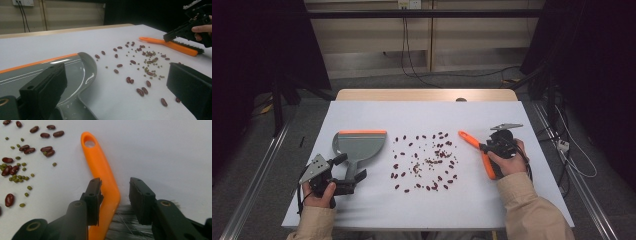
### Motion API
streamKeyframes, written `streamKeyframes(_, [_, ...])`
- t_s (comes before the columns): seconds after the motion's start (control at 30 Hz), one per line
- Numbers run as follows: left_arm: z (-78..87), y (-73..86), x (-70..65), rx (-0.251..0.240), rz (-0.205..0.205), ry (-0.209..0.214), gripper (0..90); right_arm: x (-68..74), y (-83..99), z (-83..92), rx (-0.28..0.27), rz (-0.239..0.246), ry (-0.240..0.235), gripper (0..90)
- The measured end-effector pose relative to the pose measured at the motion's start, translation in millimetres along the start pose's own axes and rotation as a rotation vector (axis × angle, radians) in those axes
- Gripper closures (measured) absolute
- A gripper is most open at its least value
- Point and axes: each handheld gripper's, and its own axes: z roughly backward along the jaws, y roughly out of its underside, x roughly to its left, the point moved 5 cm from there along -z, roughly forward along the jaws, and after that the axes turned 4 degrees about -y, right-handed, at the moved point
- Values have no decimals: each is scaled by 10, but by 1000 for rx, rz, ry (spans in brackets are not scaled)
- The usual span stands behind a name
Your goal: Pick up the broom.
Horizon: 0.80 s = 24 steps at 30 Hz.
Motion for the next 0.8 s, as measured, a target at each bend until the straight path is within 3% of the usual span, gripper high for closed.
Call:
streamKeyframes(0.03, [-2,1,0,0,-1,1,28,6,7,-37,33,-6,-7,642])
streamKeyframes(0.13, [-4,3,1,3,-3,1,28,30,18,-88,65,-5,-25,679])
streamKeyframes(0.3, [6,0,4,1,-6,-7,28,55,-8,-151,113,5,-2,671])
streamKeyframes(0.47, [7,5,13,2,-6,-7,28,24,-15,-157,117,-38,-27,685])
streamKeyframes(0.57, [0,-1,9,-2,-4,-6,28,23,-16,-156,115,-34,-27,687])
streamKeyframes(0.67, [6,-14,7,-6,-8,-10,28,-8,-17,-146,104,-86,-55,694])
streamKeyframes(0.8, [6,-19,4,-9,-13,-10,28,-23,-32,-128,96,-91,-67,708])
